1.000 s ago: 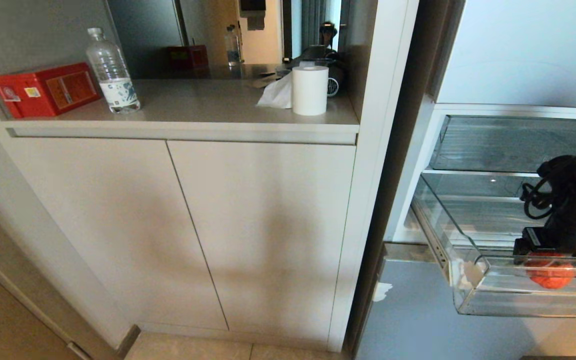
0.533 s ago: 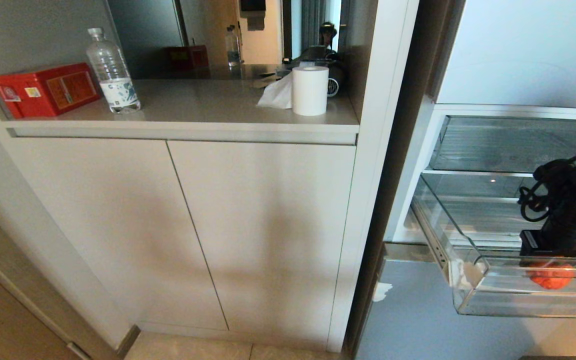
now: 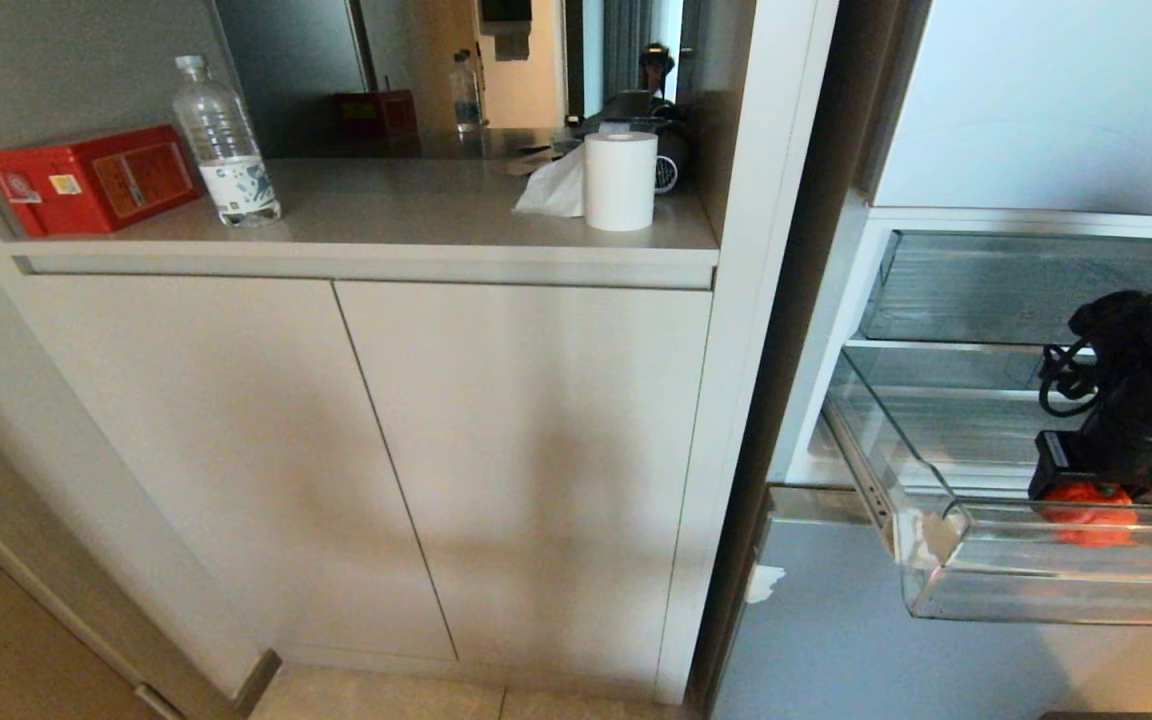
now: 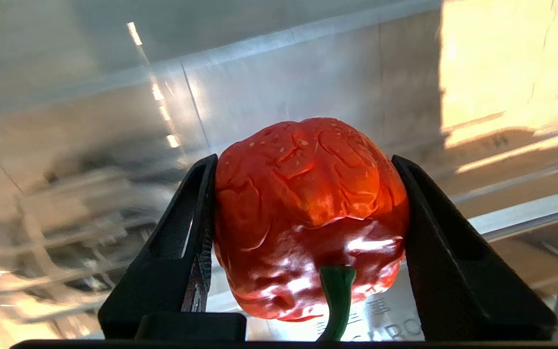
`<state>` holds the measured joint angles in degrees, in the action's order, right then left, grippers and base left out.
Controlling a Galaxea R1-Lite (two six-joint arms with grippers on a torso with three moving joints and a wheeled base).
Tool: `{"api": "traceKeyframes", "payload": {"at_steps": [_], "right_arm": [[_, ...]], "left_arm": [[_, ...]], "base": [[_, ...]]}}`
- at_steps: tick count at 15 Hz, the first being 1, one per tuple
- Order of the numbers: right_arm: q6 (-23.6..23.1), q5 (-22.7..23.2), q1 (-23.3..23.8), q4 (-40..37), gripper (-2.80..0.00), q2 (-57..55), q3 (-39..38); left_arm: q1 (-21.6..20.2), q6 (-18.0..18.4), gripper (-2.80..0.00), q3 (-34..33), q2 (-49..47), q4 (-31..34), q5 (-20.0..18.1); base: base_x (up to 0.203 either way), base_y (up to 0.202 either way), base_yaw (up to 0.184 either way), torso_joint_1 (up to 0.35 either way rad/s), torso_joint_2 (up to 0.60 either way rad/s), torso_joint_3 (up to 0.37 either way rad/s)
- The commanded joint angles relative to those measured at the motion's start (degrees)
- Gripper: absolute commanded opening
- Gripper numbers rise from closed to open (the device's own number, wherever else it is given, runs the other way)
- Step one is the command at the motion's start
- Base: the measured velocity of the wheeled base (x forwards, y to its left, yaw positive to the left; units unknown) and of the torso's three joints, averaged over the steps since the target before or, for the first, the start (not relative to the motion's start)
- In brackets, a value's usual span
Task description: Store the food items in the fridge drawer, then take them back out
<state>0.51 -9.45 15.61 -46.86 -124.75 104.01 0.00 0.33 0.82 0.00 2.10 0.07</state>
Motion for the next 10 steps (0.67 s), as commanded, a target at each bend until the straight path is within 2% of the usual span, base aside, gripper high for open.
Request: {"api": "traceKeyframes", "payload": {"at_steps": [1,3,5,7,10], "right_arm": [[0.66,0.96,-0.66,0.99,-2.80,0.34,2.05],[2.30,2.01,-1.44,4.48,-2.80,0.68,2.07],[2.55,2.17,-2.09,4.86,-2.80,2.68,1.12],[3.05,4.24,-2.23,6.39,-2.80,5.84,-0.38],[3.55,7.12,-2.25,12.92,-2.80,12.16,-6.21]], "left_arm": [[0.00,0.02,-2.80,0.06,-0.09,0.01,0.01],[0.00,0.02,-2.80,-0.03,-0.09,0.01,0.01],[0.00,0.02,-2.80,-0.03,-0.09,0.01,0.01],[0.00,0.02,-2.80,0.01,-0.09,0.01,0.01],[-0.08,0.02,-2.80,0.01,-0.09,0.01,0.01]], "base": [[0.000,0.000,0.000,0.000,0.00,0.000],[0.000,0.000,0.000,0.000,0.00,0.000],[0.000,0.000,0.000,0.000,0.00,0.000],[0.000,0.000,0.000,0.000,0.00,0.000],[0.000,0.000,0.000,0.000,0.00,0.000]]}}
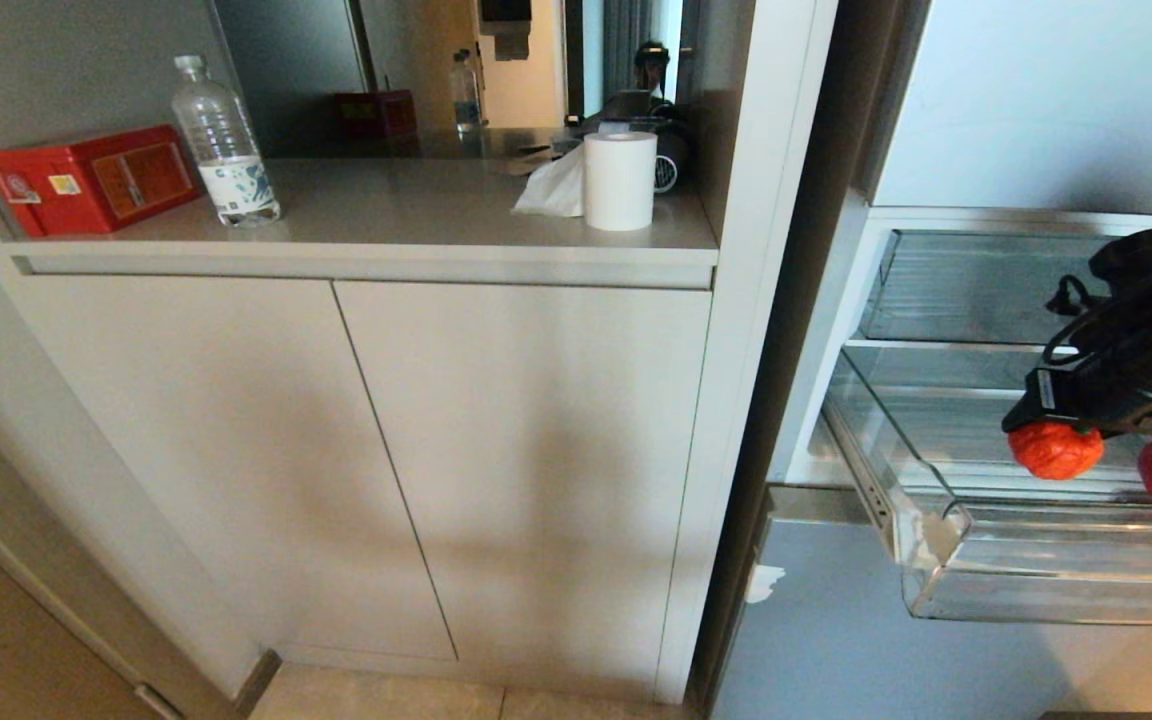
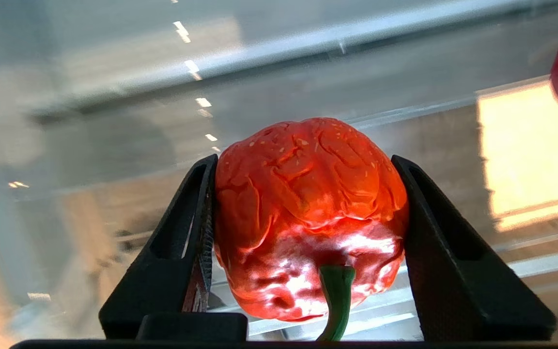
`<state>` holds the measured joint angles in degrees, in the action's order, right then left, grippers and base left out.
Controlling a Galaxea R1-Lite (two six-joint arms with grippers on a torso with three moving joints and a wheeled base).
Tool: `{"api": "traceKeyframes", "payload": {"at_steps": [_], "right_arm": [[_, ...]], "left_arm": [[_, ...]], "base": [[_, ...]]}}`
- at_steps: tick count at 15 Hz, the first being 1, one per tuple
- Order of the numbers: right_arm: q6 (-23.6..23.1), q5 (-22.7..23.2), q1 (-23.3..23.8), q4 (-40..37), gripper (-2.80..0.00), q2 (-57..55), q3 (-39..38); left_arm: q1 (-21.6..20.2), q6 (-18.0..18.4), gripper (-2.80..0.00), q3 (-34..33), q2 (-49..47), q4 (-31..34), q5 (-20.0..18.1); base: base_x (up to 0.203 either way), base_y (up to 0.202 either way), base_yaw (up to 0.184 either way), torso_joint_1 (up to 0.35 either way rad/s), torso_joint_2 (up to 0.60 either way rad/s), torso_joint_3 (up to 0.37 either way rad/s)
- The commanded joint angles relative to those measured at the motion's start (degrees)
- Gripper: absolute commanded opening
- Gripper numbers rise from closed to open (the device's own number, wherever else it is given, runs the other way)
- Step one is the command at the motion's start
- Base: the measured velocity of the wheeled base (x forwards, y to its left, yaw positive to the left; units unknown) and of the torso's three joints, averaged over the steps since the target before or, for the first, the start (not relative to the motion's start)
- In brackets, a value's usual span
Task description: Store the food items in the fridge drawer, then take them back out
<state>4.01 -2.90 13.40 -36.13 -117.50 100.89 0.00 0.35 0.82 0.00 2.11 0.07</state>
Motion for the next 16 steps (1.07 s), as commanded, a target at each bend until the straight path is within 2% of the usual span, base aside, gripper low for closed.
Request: {"api": "traceKeyframes", "payload": {"at_steps": [1,6,13,16], "right_arm": [[0.11,1.44,-0.04,4.98,-2.80,7.25,-5.55],[0.29,4.00,-0.04,18.70,-2.80,17.90,-18.19],[-0.02,3.92,-0.04,20.16,-2.80,30.61,-31.83],[0.30,4.09,0.00,20.33,-2.80,35.29,-33.51]], "left_arm": [[0.00,0.00,-2.80,-0.03,-0.09,0.00,0.01],[0.00,0.00,-2.80,0.06,-0.09,0.00,0.01],[0.00,0.00,-2.80,0.04,-0.09,0.00,0.01],[0.00,0.00,-2.80,-0.03,-0.09,0.00,0.01]], "base": [[0.000,0.000,0.000,0.000,0.00,0.000],[0.000,0.000,0.000,0.000,0.00,0.000],[0.000,0.000,0.000,0.000,0.00,0.000],[0.000,0.000,0.000,0.000,0.00,0.000]]}}
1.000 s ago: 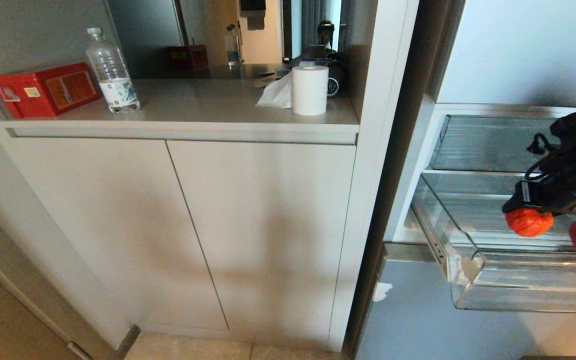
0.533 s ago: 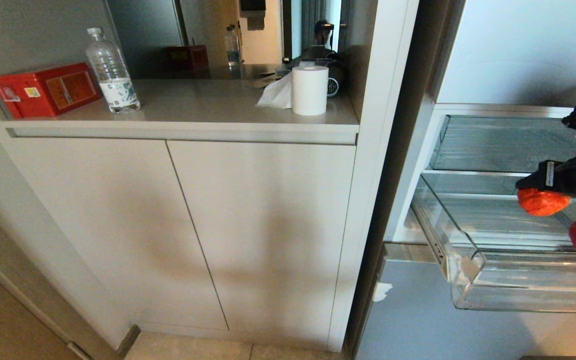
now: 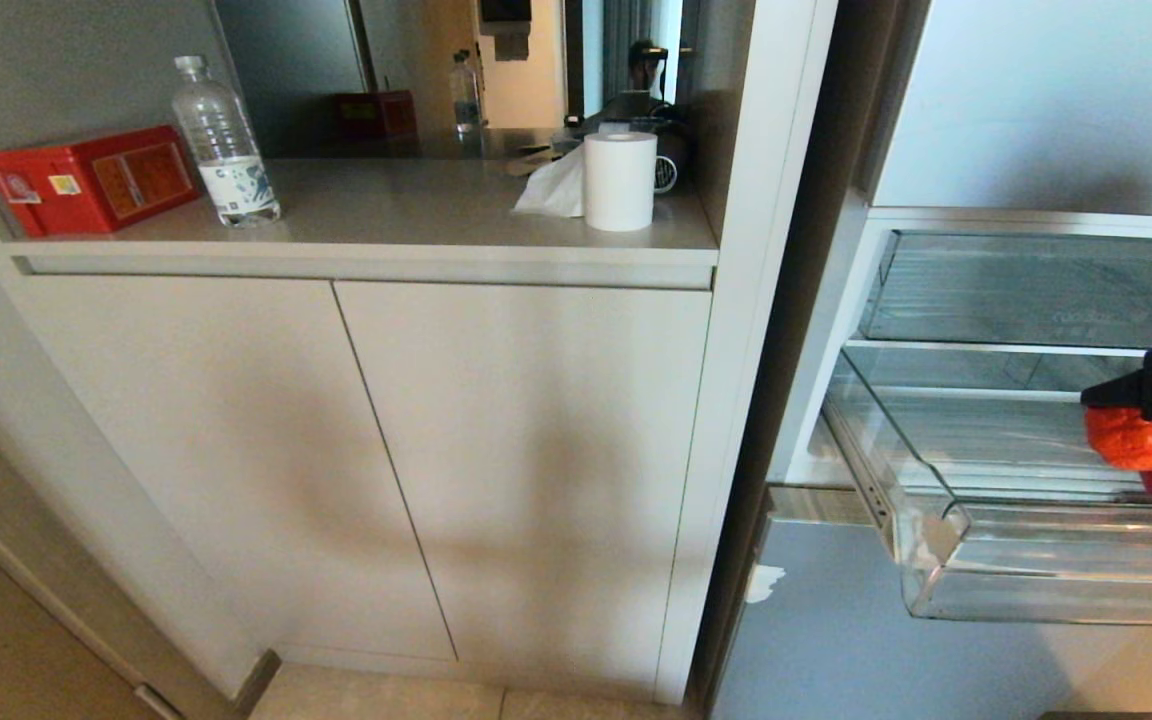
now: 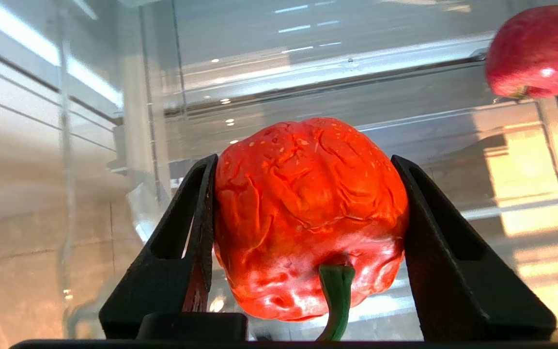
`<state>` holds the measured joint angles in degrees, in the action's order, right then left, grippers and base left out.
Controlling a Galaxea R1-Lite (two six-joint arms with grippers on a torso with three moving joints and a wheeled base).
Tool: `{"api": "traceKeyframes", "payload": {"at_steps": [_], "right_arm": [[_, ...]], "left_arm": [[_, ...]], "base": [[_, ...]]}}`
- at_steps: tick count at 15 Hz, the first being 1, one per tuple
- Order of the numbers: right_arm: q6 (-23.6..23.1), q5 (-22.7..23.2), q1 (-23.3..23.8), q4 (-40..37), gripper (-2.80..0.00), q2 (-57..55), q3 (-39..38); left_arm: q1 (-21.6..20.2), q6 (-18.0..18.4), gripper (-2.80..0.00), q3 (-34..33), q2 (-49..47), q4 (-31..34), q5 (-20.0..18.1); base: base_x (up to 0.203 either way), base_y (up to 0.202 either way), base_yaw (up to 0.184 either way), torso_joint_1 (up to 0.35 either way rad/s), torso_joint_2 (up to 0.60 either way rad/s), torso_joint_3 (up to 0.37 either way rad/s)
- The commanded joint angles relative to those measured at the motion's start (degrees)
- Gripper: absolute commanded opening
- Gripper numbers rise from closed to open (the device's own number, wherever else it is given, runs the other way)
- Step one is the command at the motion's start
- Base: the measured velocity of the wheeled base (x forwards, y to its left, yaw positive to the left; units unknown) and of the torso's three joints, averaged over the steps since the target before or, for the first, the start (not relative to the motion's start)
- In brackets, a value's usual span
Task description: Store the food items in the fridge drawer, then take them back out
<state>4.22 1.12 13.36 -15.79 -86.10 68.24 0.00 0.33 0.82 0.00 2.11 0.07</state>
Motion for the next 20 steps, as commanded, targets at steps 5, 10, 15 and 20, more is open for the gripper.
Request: {"api": "traceKeyframes", "payload": {"at_steps": [5,10,15,20], "right_arm": [[1.06,0.19,0.08,0.08,-2.80,17.59,-3.92],[1.15,0.20,0.01,4.06,-2.80,36.75,-15.47],[-1.18,1.78,0.00,17.17,-2.80,56.37,-37.57],[-3.59,-1.22,-9.08,21.95,-2.80,64.49,-55.63]], "left_arm": [[0.00,0.02,-2.80,-0.03,-0.09,0.00,0.01],[0.00,0.02,-2.80,0.04,-0.09,0.00,0.01],[-0.08,0.02,-2.80,-0.03,-0.09,0.00,0.01],[0.00,0.02,-2.80,0.00,-0.09,0.00,0.01]], "base": [[0.000,0.000,0.000,0.000,0.00,0.000],[0.000,0.000,0.000,0.000,0.00,0.000],[0.000,0.000,0.000,0.000,0.00,0.000],[0.000,0.000,0.000,0.000,0.00,0.000]]}}
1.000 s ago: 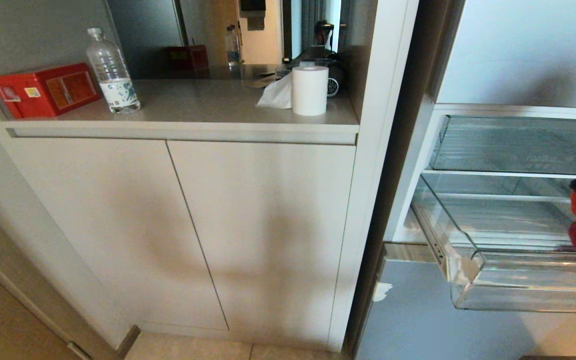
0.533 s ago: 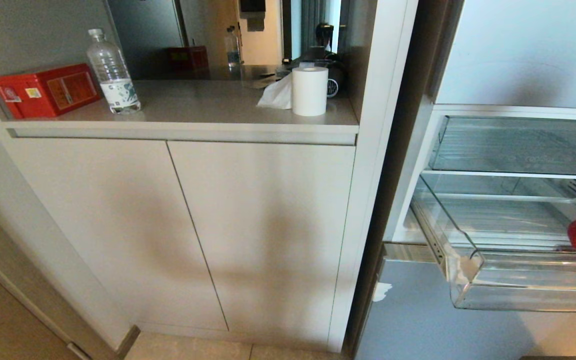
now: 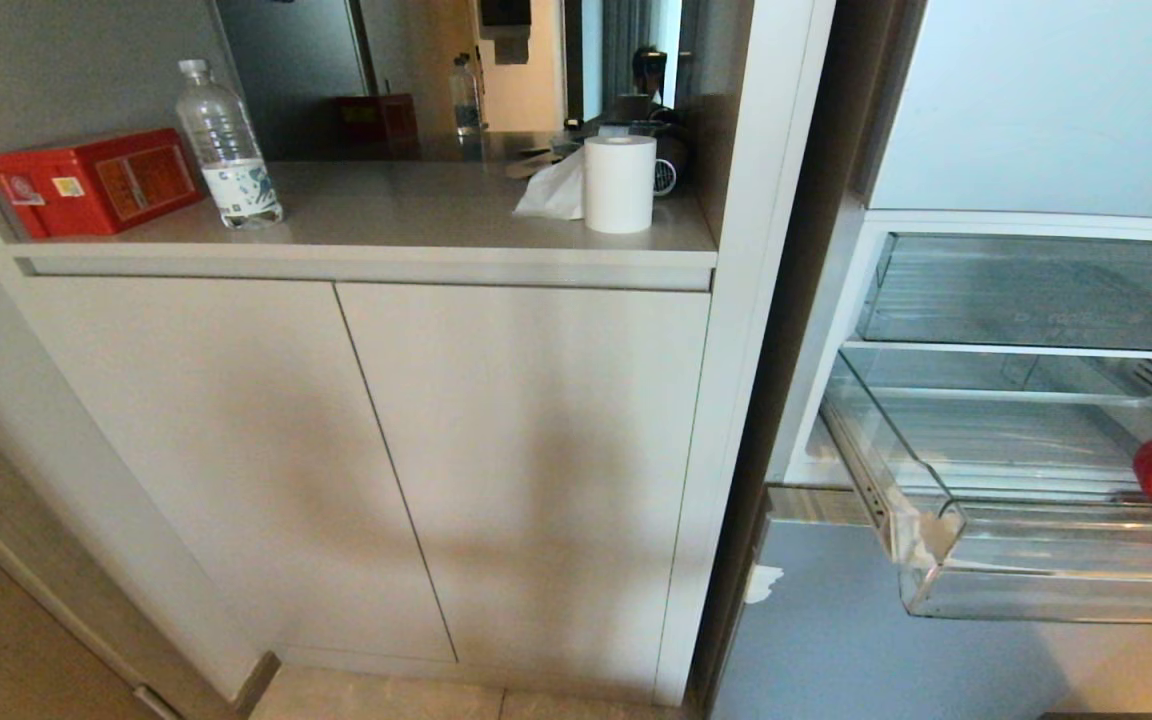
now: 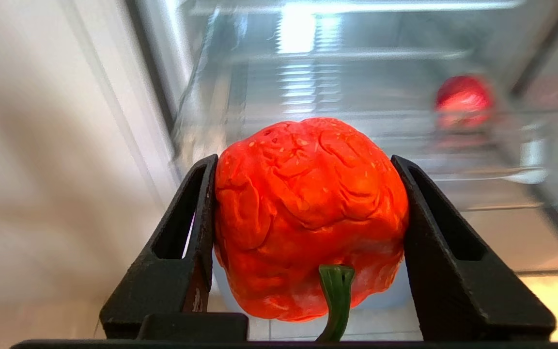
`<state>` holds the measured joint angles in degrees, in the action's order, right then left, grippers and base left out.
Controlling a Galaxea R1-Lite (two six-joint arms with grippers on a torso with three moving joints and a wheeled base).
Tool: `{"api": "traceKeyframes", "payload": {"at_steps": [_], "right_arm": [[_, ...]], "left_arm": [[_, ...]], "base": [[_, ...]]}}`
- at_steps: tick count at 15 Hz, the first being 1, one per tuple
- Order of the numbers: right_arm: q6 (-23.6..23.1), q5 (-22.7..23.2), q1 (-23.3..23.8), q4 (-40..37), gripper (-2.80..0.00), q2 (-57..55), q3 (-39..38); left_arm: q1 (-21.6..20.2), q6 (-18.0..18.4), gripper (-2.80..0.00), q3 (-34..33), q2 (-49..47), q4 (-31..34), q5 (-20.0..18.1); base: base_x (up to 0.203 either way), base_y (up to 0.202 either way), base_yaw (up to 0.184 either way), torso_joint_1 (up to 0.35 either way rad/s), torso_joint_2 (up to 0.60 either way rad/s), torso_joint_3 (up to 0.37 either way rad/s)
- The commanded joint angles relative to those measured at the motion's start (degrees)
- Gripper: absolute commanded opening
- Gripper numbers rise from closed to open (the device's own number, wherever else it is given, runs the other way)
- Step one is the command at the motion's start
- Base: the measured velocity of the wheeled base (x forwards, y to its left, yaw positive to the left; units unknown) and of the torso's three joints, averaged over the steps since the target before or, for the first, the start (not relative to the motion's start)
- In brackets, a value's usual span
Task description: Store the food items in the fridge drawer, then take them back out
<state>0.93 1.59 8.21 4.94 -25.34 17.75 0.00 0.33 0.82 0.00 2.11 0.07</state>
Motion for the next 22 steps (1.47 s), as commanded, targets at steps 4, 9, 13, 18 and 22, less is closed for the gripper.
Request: {"api": "traceKeyframes", "payload": {"at_steps": [4,9,13,18,22], "right_arm": [[-4.54,-2.79,-5.98,2.75,-2.80,12.12,-13.64],[-5.32,-2.48,-7.74,-3.66,-2.80,24.72,-17.74],[-3.66,-2.56,-7.94,-5.29,-2.80,25.34,-17.75],[-2.78,-2.65,-7.94,-5.29,-2.80,25.34,-17.75],[-2.43,-2.73,-7.94,-5.29,-2.80,25.34,-17.75]], "left_arm": [[0.00,0.02,-2.80,0.06,-0.09,0.00,0.01],[0.00,0.02,-2.80,-0.03,-0.09,0.00,0.01],[0.00,0.02,-2.80,0.05,-0.09,0.00,0.01],[0.00,-0.07,-2.80,-0.03,-0.09,0.00,0.01],[0.00,0.02,-2.80,-0.03,-0.09,0.00,0.01]], "base": [[0.000,0.000,0.000,0.000,0.00,0.000],[0.000,0.000,0.000,0.000,0.00,0.000],[0.000,0.000,0.000,0.000,0.00,0.000],[0.001,0.001,-0.021,0.000,0.00,0.000],[0.000,0.008,-0.174,0.003,0.00,0.001]]}}
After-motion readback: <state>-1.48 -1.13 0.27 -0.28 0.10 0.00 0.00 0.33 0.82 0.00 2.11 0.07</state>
